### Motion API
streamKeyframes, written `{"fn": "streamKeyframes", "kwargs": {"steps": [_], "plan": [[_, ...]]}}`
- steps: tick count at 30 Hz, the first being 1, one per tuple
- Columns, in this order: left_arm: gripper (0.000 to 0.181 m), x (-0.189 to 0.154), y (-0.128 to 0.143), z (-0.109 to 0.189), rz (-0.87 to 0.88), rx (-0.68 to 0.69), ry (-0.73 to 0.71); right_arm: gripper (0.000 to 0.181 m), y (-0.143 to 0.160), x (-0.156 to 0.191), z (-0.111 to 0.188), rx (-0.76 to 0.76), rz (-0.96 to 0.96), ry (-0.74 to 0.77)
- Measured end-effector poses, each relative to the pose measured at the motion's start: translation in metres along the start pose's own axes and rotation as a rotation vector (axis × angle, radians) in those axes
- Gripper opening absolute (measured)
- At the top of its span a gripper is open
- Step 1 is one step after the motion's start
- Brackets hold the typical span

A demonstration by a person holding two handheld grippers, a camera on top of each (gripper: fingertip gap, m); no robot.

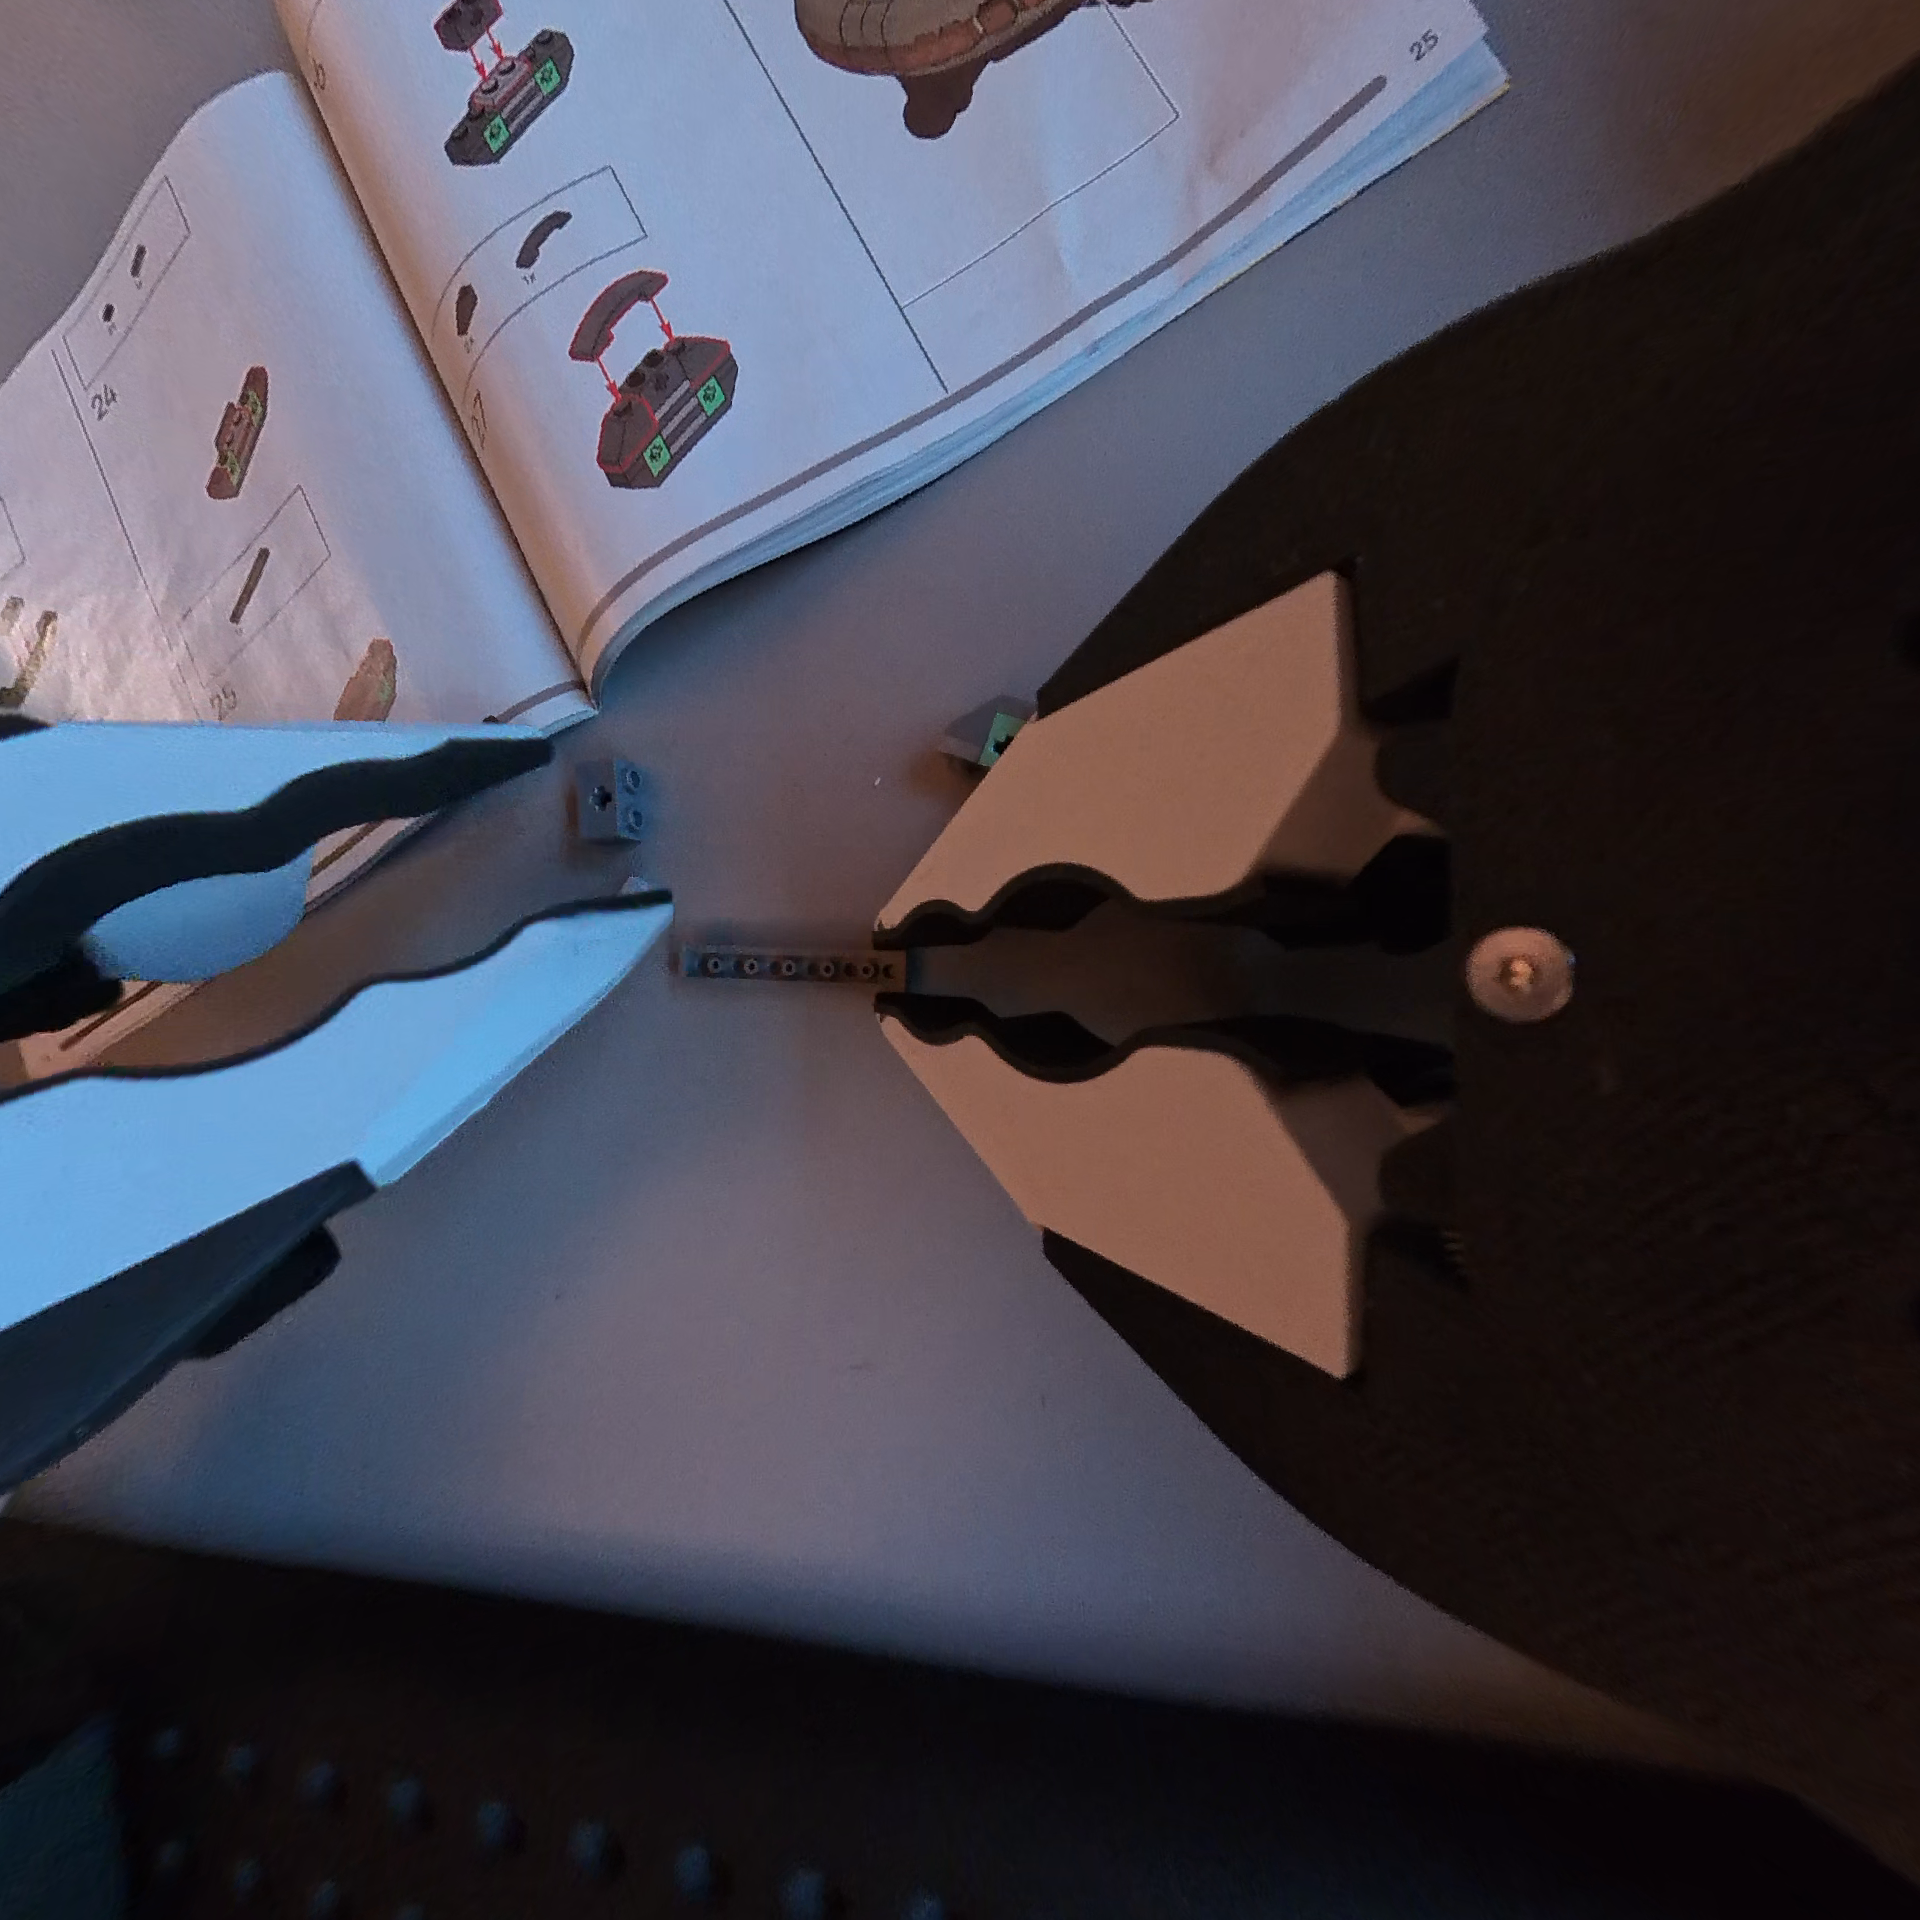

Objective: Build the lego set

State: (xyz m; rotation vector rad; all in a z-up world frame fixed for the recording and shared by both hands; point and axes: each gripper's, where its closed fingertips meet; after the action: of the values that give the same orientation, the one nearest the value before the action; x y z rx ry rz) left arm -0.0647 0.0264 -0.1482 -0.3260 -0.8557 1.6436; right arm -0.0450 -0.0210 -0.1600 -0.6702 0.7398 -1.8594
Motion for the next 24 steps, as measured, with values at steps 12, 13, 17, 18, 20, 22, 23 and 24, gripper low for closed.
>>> {"fn": "streamKeyframes", "kwargs": {"steps": [12,13,17,18,20,22,23,24], "plan": [[0.007,0.003,0.000,0.002,0.110,-0.022,0.010,0.008,0.000,0.001,0.000,0.004,0.001,0.000],[0.007,0.007,-0.004,0.009,0.139,-0.050,0.003,0.008,0.000,0.001,0.000,0.005,0.001,0.001],[0.007,0.034,-0.013,0.061,0.226,-0.150,-0.127,0.008,0.001,0.001,0.001,0.005,0.002,0.001],[0.007,0.045,-0.009,0.080,0.236,-0.158,-0.199,0.008,0.001,0.001,0.001,0.003,0.000,0.000],[0.007,0.078,0.006,0.124,0.273,-0.157,-0.391,0.008,0.001,0.001,0.000,-0.001,-0.005,-0.005],[0.007,0.111,0.031,0.165,0.367,-0.110,-0.507,0.008,0.000,0.001,0.000,-0.005,-0.010,-0.011],[0.007,0.123,0.048,0.180,0.435,-0.059,-0.502,0.008,0.000,0.001,0.000,-0.007,-0.011,-0.013],[0.007,0.133,0.068,0.189,0.512,-0.001,-0.486,0.008,0.000,0.001,-0.001,-0.007,-0.011,-0.014]]}}
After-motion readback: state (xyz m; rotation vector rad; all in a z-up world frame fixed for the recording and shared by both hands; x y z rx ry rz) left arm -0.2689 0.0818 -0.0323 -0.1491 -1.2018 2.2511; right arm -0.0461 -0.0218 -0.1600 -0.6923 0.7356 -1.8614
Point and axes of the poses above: each gripper's, where its closed fingertips meet, z back along the fingers, y out of its underside, x = y × z across the jaws, and after that the axes turned 11 degrees about -y, right-handed
